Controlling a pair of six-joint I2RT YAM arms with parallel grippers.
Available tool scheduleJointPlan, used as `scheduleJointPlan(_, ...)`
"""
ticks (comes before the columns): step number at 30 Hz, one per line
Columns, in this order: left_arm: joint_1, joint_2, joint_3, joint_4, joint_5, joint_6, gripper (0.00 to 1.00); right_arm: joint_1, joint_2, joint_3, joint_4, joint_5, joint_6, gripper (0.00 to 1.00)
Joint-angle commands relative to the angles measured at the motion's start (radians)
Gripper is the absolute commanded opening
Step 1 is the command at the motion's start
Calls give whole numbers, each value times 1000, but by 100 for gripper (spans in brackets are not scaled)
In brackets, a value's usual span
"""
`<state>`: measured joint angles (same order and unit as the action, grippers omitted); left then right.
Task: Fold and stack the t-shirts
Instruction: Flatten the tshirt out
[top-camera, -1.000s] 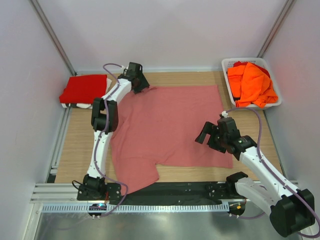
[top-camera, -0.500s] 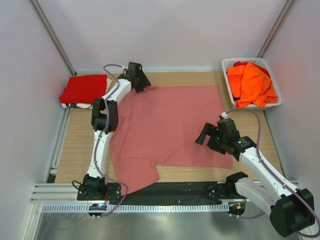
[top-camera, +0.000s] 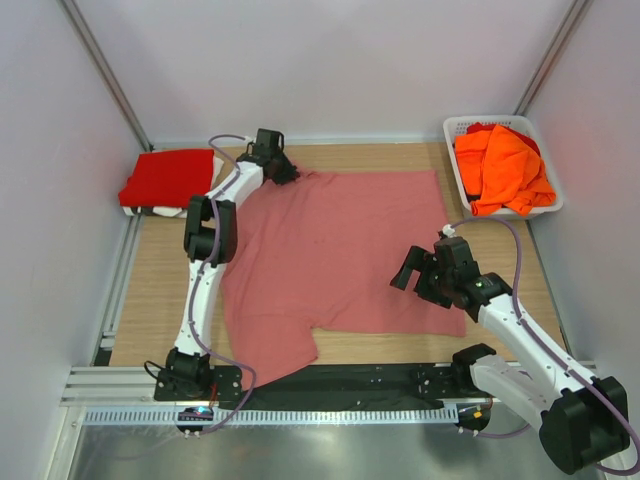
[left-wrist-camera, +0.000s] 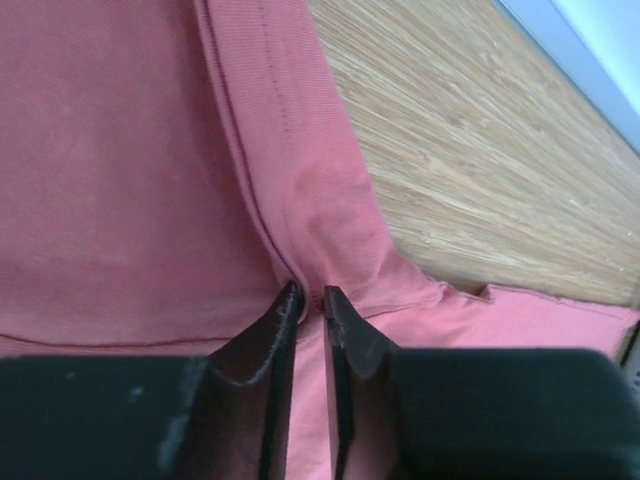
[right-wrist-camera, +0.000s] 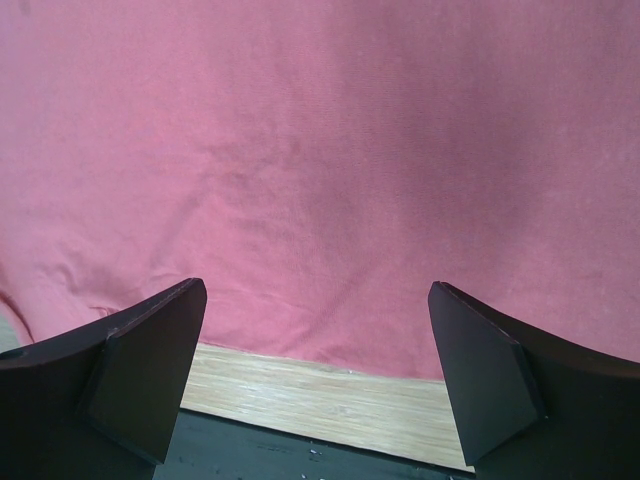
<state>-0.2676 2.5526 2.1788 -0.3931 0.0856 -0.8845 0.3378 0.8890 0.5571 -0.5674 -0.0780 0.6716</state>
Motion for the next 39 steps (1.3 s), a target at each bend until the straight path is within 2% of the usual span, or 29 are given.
scheduleJointPlan(1,2,-8,-31,39,25,5,16,4,2,3,32,-8,-21,100)
scheduleJointPlan(3,2,-8,-30,42,26,9,3,4,4,3,34,-9,-20,100)
scheduleJointPlan(4,2,-9,-30,42,28,10,0,6,4,3,35,-8,-21,100)
scheduleJointPlan(13,13,-61,-33,33,-18,13,0,4,8,3,35,-11,-21,100)
scheduleJointPlan(23,22,6,162,46,-10,-54,0,4,24,7,37,-17,-27,100)
scheduleJointPlan(27,22,15,158,118,-3,-89,0,4,30,7,37,-20,-29,100)
scheduleJointPlan(30,22,44,164,194,15,-120,5,4,37,7,37,-26,-30,100)
scheduleJointPlan(36,15,193,295,345,55,-205,18,4,54,7,46,-28,-32,100)
scheduleJointPlan(37,7,221,326,373,66,-229,31,4,57,6,47,-28,-33,100)
scheduleJointPlan(38,2,269,391,420,74,-241,39,4,62,4,49,-26,-32,100)
scheduleJointPlan(39,-2,294,436,439,86,-251,56,4,62,4,49,-26,-33,100)
